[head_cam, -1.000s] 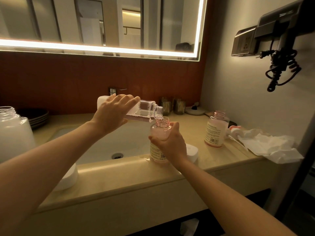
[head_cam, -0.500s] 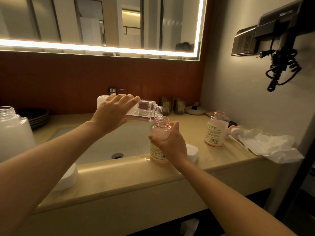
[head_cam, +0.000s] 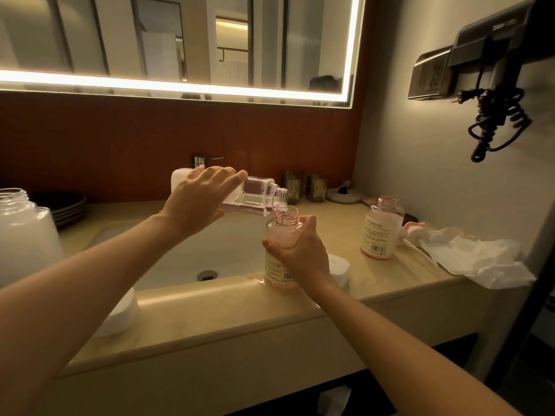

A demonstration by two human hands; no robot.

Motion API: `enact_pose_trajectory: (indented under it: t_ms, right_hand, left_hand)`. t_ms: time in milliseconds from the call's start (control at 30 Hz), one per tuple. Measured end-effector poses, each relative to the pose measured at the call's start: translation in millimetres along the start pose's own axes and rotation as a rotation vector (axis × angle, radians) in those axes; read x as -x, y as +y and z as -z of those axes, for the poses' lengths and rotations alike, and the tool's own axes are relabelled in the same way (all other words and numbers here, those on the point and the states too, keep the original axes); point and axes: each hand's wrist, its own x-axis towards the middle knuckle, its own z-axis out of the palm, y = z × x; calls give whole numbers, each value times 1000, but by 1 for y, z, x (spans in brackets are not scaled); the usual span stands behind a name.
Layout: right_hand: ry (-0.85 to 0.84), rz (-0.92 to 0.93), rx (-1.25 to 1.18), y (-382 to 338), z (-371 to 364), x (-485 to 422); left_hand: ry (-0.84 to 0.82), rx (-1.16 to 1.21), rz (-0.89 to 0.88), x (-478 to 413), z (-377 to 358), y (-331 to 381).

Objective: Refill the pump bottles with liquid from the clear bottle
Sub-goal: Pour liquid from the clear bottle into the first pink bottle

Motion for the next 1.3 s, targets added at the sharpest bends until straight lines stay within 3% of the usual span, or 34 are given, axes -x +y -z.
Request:
enact_pose_trajectory:
  t_ms: [1067,1300]
  right_hand:
    - [4,15,9,1,0,-2]
    - [-82,3,-35,-1,12,-18]
  left_hand:
    - [15,24,20,3,-4,2]
    - [-11,148,156,8,-15,7]
